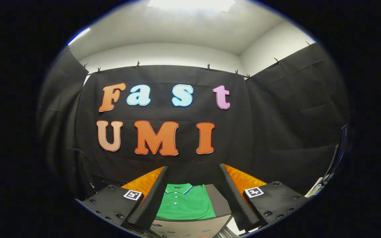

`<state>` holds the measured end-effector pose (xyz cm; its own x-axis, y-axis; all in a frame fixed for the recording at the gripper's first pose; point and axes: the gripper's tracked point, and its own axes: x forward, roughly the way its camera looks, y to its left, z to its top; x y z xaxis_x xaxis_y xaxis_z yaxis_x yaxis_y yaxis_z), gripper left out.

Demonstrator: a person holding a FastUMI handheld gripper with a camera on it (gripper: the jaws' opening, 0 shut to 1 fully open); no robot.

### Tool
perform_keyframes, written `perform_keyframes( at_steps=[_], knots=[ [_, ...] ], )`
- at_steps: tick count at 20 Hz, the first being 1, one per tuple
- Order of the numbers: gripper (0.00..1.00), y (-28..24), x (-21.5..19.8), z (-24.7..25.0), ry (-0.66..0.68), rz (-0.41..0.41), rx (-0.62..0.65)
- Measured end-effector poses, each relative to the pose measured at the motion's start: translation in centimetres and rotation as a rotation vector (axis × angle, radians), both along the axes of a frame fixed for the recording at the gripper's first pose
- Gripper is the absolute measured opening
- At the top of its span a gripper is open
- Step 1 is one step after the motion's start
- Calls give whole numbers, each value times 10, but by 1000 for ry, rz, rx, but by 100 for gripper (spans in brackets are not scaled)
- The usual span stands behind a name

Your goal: Put the clothes into the washing machine and then close the washing machine lid.

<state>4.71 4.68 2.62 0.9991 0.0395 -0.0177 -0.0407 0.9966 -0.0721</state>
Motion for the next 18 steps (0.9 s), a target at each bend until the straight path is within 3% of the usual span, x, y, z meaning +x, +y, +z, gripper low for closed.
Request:
perform_keyframes(
  at_steps=[6,12,18],
  knots=[
    [97,40,79,-40,220,105,-1],
    [97,71,162,-116,494,149,-6],
    [98,80,198,-210,795,154,-7]
  ],
)
